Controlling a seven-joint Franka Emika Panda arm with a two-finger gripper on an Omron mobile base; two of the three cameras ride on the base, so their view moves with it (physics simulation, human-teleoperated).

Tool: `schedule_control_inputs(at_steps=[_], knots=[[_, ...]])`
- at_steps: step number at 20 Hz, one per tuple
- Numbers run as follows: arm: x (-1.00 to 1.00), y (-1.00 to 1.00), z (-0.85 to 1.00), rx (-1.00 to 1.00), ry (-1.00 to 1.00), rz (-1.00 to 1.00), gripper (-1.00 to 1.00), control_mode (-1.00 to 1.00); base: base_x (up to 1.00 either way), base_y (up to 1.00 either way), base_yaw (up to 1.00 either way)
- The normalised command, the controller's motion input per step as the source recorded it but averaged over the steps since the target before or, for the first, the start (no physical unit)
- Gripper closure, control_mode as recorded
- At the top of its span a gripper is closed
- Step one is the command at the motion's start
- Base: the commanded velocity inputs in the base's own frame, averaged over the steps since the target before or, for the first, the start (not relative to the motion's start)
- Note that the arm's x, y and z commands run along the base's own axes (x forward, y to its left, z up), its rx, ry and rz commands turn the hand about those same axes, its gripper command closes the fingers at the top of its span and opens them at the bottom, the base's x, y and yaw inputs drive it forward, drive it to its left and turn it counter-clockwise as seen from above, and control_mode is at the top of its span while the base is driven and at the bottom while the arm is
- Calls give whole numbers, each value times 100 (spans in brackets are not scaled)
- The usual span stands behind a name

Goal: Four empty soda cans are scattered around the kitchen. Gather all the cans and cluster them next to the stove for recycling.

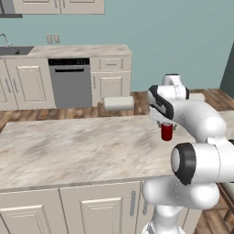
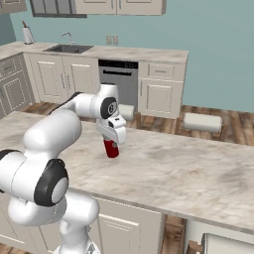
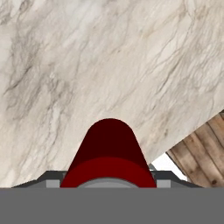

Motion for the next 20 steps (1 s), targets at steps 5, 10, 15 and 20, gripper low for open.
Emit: schedule_control_inputs(at_steps=[5,10,15,20], knots=[[0,0,0,0,0,0,100,100,-46,0,0],[0,0,0,0,0,0,100,100,-55,0,0],[0,0,0,0,0,0,100,100,-35,0,11],[0,0,0,0,0,0,100,100,-14,0,62]])
